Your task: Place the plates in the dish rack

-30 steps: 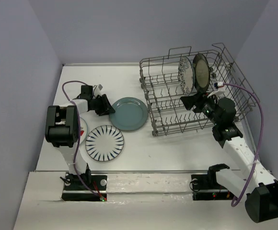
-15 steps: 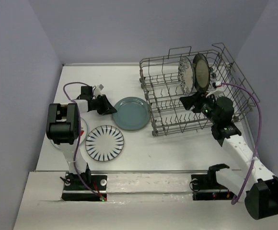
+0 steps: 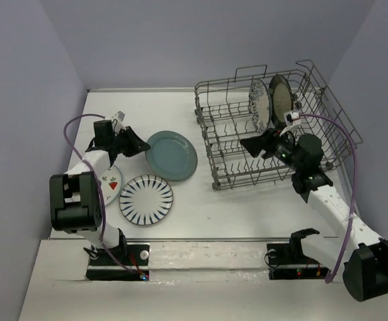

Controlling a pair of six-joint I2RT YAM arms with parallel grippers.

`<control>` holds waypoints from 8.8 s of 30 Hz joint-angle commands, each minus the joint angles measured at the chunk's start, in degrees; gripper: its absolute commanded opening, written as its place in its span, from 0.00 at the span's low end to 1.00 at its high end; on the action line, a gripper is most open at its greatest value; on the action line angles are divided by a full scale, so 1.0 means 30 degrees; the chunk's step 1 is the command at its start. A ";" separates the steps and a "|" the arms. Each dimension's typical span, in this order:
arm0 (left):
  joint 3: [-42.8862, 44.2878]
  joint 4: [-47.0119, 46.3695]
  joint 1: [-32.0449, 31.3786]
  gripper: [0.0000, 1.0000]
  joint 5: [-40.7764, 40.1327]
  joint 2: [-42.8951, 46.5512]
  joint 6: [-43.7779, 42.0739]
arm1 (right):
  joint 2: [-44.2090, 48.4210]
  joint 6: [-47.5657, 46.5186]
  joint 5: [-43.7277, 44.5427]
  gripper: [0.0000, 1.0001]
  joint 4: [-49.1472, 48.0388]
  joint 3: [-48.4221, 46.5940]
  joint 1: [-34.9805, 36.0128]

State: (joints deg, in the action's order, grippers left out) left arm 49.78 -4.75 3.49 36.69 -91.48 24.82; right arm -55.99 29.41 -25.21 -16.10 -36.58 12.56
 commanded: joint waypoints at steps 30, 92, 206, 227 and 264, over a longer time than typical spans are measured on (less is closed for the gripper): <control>-0.1535 -0.6179 0.1270 0.06 0.3415 0.7963 0.4676 | -1.9418 -1.2848 -0.8180 0.79 1.3039 -2.3045 0.5775; -0.0040 -0.7970 0.0186 0.99 0.3886 1.4673 0.7112 | -0.7210 -0.0251 -0.6891 0.07 0.0237 -1.1391 0.0359; -0.4083 0.1702 -0.3213 0.99 -0.7541 1.8072 -0.2296 | -1.8133 0.4319 1.4965 0.46 0.3901 -0.9808 1.8051; -0.4230 0.0940 -0.3184 0.99 -0.5699 1.7722 -0.2150 | -1.6441 0.4994 1.8128 0.07 0.5043 -0.7965 1.8051; -0.4902 -0.0634 -0.3184 0.99 -0.0900 1.3742 -0.0337 | -0.5507 0.4667 0.5921 0.07 0.2994 -0.9574 0.7008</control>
State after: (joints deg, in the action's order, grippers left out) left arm 36.86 -1.34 -6.28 27.42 -46.44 20.03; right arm -75.81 37.82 1.91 4.25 -59.55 36.71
